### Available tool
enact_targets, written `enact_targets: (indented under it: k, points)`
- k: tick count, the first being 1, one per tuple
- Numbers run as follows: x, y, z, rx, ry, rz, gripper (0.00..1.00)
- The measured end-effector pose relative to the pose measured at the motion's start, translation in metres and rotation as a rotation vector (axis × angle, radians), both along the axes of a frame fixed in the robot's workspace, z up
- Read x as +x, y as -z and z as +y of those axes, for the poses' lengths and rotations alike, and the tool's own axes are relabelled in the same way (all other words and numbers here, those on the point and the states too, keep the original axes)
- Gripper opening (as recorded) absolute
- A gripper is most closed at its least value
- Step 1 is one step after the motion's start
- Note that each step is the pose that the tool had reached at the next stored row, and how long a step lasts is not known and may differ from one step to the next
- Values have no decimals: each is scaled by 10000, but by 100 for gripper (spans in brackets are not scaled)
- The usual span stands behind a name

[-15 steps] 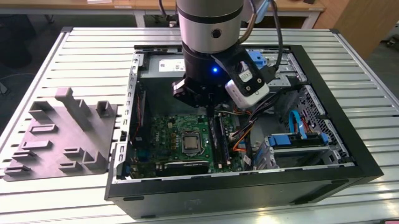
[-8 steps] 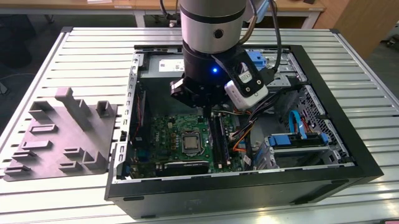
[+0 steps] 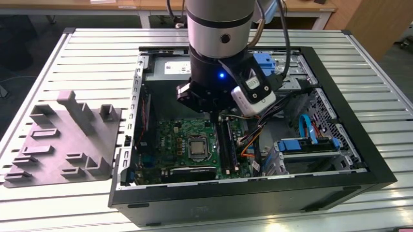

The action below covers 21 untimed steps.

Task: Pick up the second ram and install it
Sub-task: 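Insert the second ram into the second slot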

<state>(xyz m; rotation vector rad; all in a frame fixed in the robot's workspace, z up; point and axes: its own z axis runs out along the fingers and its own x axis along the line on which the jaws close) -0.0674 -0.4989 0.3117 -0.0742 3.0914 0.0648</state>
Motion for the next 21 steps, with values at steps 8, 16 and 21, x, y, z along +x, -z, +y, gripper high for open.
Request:
enact_targets:
  k: [8, 16, 21]
  points:
    - [3, 73, 0, 14, 292, 0, 11]
    - [36, 159, 1, 74, 293, 11, 11]
    - [117, 209, 2, 94, 293, 55, 11]
